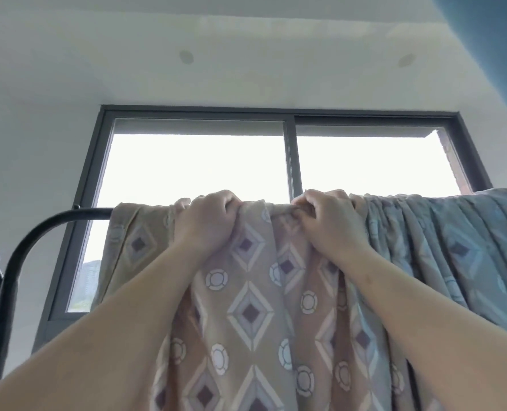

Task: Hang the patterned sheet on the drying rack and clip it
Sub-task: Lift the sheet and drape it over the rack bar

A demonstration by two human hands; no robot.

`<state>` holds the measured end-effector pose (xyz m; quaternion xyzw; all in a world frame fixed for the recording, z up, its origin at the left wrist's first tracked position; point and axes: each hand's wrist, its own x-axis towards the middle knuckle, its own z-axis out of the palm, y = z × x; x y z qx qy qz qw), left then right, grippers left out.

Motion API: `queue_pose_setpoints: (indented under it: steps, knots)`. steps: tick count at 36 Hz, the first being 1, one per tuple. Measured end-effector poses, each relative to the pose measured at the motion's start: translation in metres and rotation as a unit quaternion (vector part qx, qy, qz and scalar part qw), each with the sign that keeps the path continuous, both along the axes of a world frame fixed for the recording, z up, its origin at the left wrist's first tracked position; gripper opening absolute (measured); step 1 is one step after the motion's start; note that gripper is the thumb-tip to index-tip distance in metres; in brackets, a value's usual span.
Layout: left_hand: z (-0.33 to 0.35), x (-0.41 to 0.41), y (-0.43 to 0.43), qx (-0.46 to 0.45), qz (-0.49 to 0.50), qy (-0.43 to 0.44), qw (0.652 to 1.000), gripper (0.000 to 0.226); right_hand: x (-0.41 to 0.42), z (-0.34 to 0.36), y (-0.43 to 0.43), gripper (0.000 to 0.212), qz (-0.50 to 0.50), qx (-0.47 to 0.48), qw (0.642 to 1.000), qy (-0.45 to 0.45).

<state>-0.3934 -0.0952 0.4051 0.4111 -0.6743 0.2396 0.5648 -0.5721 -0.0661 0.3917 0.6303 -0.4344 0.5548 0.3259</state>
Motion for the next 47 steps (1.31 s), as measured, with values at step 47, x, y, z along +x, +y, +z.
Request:
queue_pose_setpoints:
  steps: [47]
  knots:
    - [-0.030, 0.127, 0.013, -0.035, 0.056, 0.250, 0.966, 0.029, 0.123, 0.001, 0.001, 0.030, -0.012, 0.008, 0.997, 0.080]
